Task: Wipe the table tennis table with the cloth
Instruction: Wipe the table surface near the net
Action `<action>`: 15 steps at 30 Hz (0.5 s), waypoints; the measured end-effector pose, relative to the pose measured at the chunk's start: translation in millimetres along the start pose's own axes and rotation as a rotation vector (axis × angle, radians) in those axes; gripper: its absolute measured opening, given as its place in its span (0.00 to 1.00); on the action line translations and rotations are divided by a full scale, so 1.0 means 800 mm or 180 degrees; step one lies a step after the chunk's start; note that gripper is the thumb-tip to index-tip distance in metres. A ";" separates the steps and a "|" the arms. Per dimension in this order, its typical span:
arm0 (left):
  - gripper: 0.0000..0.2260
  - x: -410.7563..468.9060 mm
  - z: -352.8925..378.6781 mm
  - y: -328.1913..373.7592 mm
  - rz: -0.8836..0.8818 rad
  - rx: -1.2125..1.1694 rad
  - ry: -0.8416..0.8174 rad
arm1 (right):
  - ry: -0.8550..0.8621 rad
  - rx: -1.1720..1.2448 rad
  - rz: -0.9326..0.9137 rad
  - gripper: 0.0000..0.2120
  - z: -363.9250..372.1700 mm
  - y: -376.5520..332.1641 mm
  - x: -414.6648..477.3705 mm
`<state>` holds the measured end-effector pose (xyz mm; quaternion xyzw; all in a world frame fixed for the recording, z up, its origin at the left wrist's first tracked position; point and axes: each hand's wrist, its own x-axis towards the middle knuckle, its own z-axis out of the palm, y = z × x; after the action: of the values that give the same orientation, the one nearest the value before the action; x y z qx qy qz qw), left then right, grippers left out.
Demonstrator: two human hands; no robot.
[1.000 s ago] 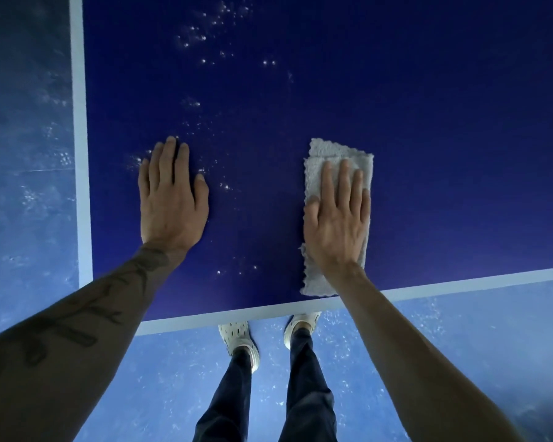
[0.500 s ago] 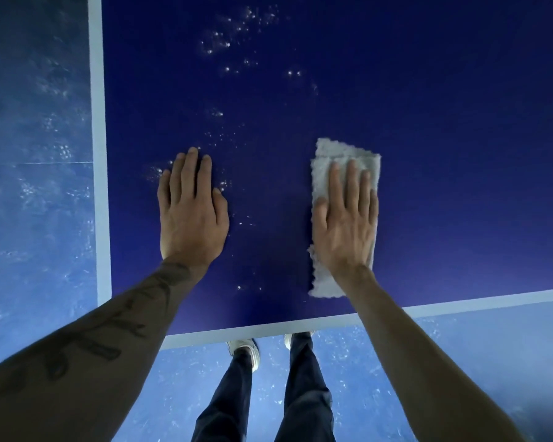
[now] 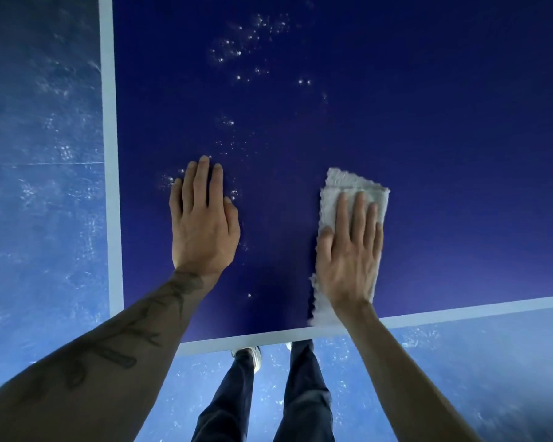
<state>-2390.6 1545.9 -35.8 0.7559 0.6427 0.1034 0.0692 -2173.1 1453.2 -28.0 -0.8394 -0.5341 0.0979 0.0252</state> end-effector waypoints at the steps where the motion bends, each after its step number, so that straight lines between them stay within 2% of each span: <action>1: 0.24 0.000 0.000 0.000 0.0000 -0.0003 0.0000 | 0.0080 0.0057 0.0062 0.30 0.002 -0.017 0.012; 4: 0.24 0.001 0.002 0.001 -0.0023 -0.0026 0.0018 | 0.0118 0.0230 -0.0199 0.30 0.014 -0.086 0.025; 6: 0.24 0.001 0.003 0.001 -0.0020 -0.0055 0.0011 | -0.0005 0.0219 -0.0810 0.30 0.022 -0.112 0.005; 8: 0.24 0.001 0.004 0.000 0.0000 -0.0068 -0.0013 | -0.0141 0.0142 -0.1347 0.30 0.021 -0.098 -0.012; 9: 0.24 0.001 0.004 -0.001 0.0005 -0.0072 -0.0012 | -0.0159 0.0104 -0.1413 0.30 0.017 -0.080 -0.010; 12: 0.24 0.000 0.005 -0.001 0.0001 -0.0038 0.0012 | -0.0151 -0.0013 -0.0747 0.30 -0.001 -0.028 0.024; 15: 0.24 0.002 0.004 -0.001 -0.0033 -0.0032 -0.0055 | -0.0055 0.0063 -0.0039 0.30 -0.014 -0.024 0.082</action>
<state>-2390.6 1547.6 -38.8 0.7531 0.6455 0.0997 0.0792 -2161.6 1521.1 -23.1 -0.8349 -0.5384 0.1102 0.0295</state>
